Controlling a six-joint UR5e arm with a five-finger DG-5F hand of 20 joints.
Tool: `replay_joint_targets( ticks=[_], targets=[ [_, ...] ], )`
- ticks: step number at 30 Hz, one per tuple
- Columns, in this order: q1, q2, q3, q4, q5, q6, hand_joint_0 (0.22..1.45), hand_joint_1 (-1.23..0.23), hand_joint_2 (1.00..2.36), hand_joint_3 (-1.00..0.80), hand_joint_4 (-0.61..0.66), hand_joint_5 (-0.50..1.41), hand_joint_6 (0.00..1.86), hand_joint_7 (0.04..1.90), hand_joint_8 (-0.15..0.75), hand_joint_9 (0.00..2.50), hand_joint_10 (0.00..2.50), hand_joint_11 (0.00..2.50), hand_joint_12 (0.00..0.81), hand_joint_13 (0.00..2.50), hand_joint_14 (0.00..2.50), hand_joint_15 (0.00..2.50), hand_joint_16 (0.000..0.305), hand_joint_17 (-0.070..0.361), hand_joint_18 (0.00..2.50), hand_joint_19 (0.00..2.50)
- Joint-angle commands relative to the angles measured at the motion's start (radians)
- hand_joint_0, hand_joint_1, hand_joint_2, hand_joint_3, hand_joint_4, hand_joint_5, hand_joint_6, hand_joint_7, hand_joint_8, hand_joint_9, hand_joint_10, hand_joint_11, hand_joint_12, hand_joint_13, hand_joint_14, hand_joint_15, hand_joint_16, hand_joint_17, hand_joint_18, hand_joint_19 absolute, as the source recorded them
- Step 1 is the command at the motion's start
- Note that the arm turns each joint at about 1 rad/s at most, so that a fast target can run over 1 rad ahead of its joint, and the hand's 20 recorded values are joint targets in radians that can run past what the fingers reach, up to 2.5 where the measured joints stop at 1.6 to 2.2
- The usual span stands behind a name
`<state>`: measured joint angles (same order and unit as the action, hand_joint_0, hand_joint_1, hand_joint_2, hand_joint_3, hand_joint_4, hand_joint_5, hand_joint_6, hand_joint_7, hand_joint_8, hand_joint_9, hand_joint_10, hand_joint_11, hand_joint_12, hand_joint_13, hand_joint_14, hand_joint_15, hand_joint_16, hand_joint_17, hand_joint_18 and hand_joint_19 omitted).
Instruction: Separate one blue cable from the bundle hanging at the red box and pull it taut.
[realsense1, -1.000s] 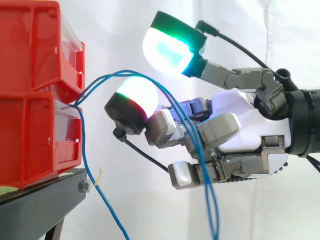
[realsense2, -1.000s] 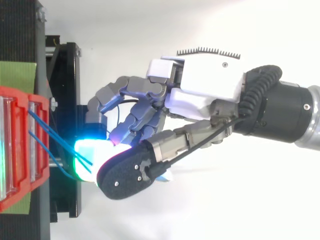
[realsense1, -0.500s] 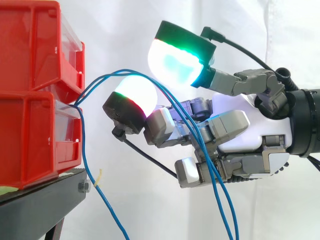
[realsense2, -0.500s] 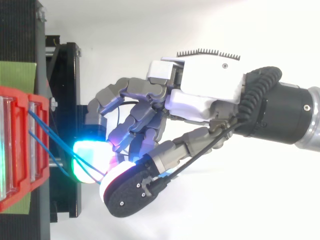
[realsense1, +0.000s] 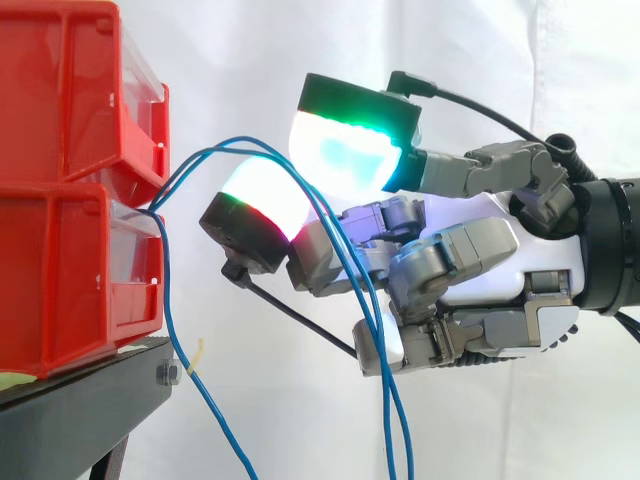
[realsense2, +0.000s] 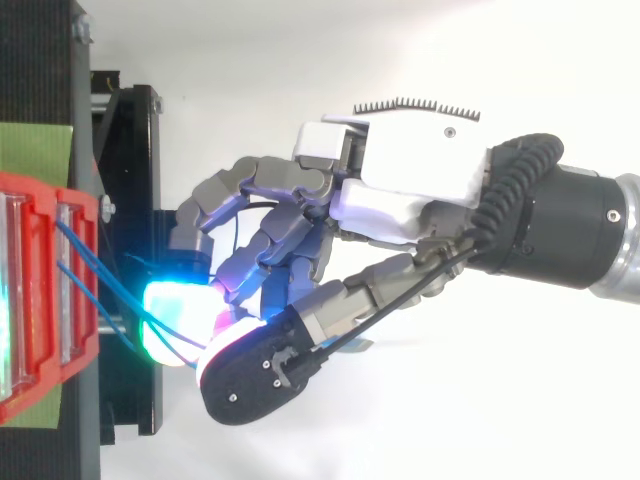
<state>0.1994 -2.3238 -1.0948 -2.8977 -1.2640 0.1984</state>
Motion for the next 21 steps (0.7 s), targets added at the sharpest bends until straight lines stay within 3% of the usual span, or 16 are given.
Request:
replay_joint_targets(
  ticks=[1,15,21],
  targets=[
    [0.0,0.0,0.0,0.0,0.0,0.001,0.79,-0.86,1.0,-0.5,0.2,-0.23,0.91,0.81,0.349,1.01,0.01,1.2,0.299,1.53,0.16,1.49,0.05,0.113,1.01,0.76],
    [0.0,0.0,0.0,0.0,0.0,0.001,0.54,-0.82,1.0,-0.5,0.18,-0.16,0.94,0.94,0.39,1.19,0.01,1.31,0.335,1.58,0.17,1.5,0.054,0.121,1.09,0.8],
    [0.0,0.0,0.001,0.0,0.0,0.001,0.51,-0.79,1.0,-0.5,0.18,-0.15,0.93,0.96,0.4,1.23,0.01,1.31,0.334,1.59,0.19,1.49,0.056,0.126,1.11,0.79]
  ],
)
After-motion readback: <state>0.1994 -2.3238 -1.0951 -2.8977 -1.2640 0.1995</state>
